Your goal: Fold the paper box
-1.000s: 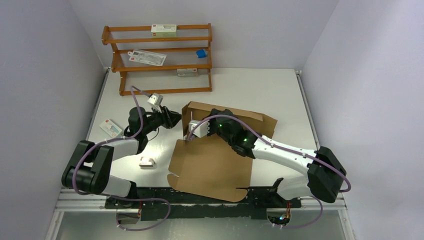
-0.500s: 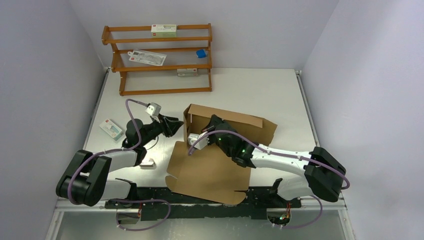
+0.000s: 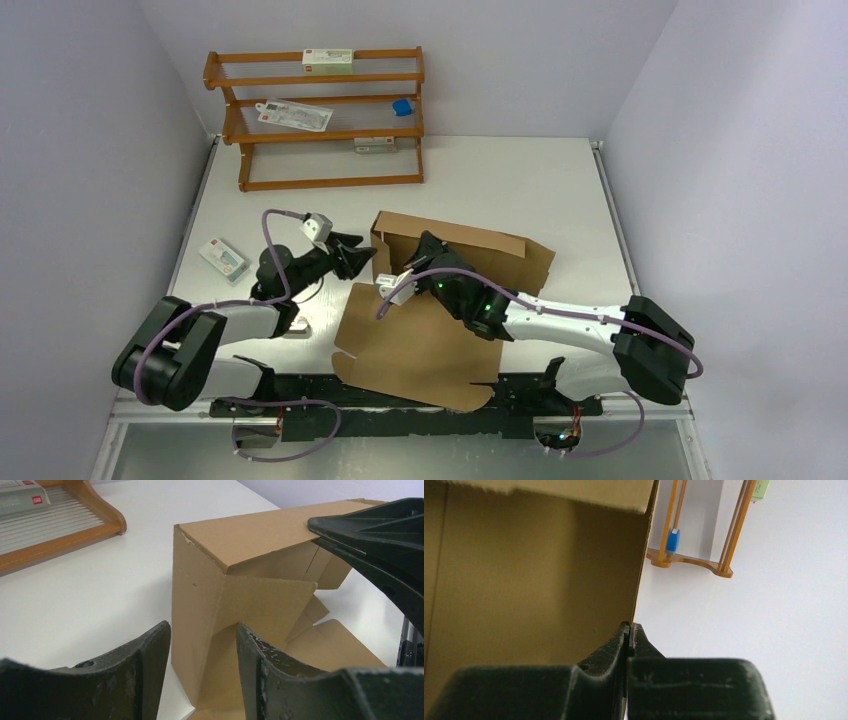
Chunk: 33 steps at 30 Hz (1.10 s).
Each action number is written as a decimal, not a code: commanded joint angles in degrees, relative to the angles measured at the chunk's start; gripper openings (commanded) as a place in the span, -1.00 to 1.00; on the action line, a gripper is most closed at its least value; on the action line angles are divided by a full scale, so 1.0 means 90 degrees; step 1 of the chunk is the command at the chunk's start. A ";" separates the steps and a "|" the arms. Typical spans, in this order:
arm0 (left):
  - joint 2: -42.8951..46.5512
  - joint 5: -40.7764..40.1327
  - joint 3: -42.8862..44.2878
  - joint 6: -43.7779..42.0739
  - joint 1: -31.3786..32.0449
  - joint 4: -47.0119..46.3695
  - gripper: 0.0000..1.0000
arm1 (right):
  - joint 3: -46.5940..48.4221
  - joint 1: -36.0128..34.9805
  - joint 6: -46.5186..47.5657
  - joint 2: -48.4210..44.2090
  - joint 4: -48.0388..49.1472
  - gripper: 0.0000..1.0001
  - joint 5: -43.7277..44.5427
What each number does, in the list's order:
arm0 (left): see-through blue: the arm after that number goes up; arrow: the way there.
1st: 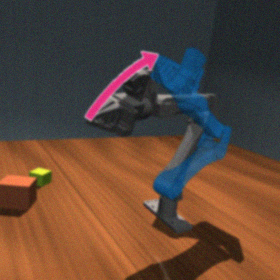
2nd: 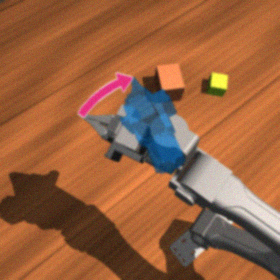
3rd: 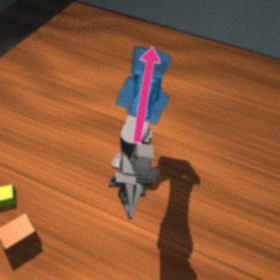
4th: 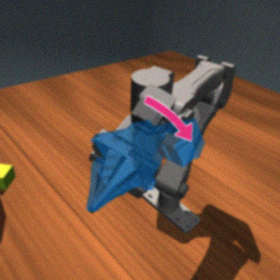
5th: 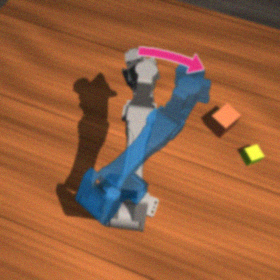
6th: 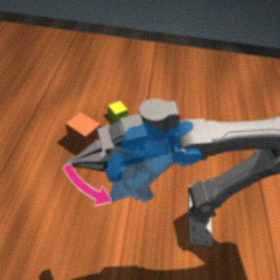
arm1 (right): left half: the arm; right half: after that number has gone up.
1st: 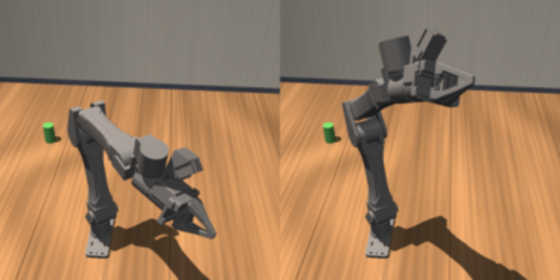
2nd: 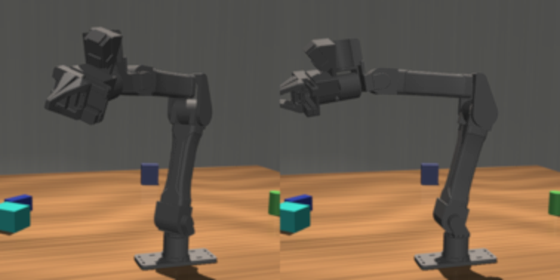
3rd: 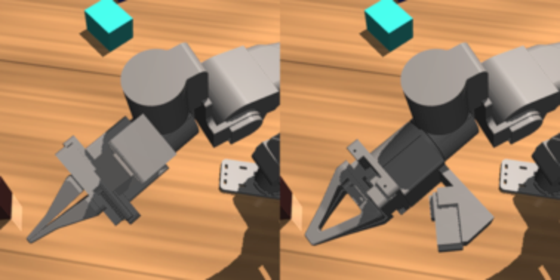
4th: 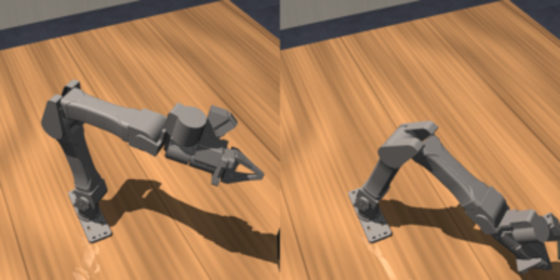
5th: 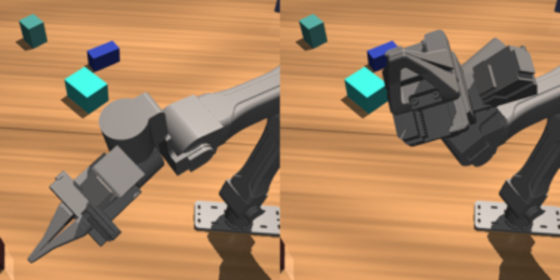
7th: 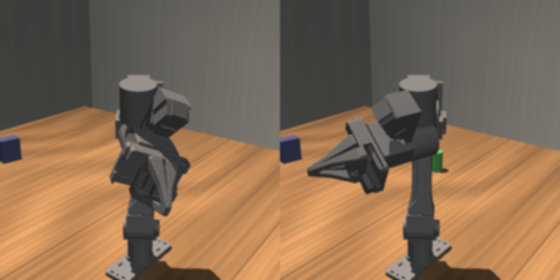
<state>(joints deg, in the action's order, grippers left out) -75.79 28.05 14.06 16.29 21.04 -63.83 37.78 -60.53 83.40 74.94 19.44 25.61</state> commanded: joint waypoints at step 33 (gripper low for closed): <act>-0.2629 -0.2878 0.0259 -0.0970 0.1133 -0.3279 0.12 | 0.0419 -0.0300 -0.0589 0.0176 -0.0925 -1.00 -0.0403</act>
<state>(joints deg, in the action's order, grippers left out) -97.65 8.56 15.00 9.58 30.57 -86.70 40.51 -62.46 79.57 75.50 14.76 23.94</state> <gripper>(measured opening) 0.565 0.015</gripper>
